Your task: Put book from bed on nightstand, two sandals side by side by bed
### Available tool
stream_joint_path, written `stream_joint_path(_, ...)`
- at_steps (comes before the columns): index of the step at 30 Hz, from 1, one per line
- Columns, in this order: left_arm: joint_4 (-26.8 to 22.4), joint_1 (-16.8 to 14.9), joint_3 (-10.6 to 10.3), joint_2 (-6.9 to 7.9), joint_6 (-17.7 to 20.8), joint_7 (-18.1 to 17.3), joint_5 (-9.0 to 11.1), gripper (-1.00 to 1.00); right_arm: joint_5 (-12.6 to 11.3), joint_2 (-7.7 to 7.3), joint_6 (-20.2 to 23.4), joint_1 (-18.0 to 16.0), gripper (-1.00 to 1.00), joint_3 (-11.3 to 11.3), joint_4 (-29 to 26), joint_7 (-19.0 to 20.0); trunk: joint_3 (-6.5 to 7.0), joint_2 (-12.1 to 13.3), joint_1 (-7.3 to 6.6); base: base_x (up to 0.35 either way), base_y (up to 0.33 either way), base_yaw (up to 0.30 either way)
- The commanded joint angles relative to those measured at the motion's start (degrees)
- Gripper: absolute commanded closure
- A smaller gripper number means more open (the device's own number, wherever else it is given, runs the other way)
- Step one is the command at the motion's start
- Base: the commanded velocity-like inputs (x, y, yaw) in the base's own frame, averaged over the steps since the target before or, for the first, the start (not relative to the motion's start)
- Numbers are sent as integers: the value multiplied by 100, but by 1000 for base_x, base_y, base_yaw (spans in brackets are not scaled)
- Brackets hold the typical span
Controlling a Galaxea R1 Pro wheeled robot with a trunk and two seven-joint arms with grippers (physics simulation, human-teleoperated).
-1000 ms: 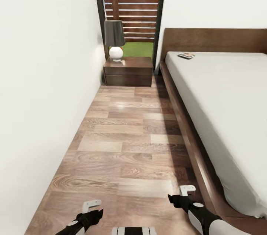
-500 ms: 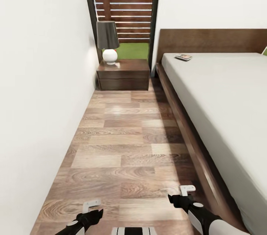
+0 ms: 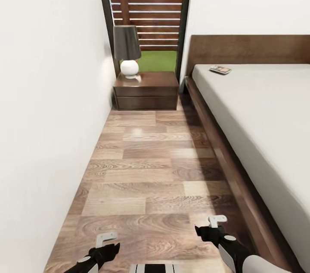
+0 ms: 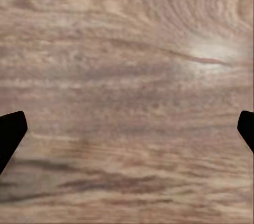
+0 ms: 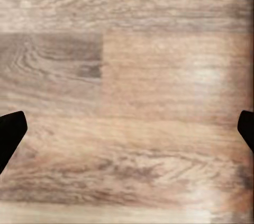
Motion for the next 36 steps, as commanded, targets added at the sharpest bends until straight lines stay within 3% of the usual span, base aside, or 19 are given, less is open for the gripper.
stream_joint_path(1,8,-3,-11,0,-19,-24,55,-100,-26,-2,-21,-3,-100,28,6,13,-4,-1,2,332,89,0)
stream_joint_path(22,8,-3,-11,0,-19,-24,51,-100,-26,0,-21,-3,-100,30,6,14,-4,-1,2,332,63,0)
stream_joint_path(36,8,-3,-11,0,-19,-30,48,-100,-26,-3,-21,-3,-100,32,6,15,40,1,-3,311,-84,0)
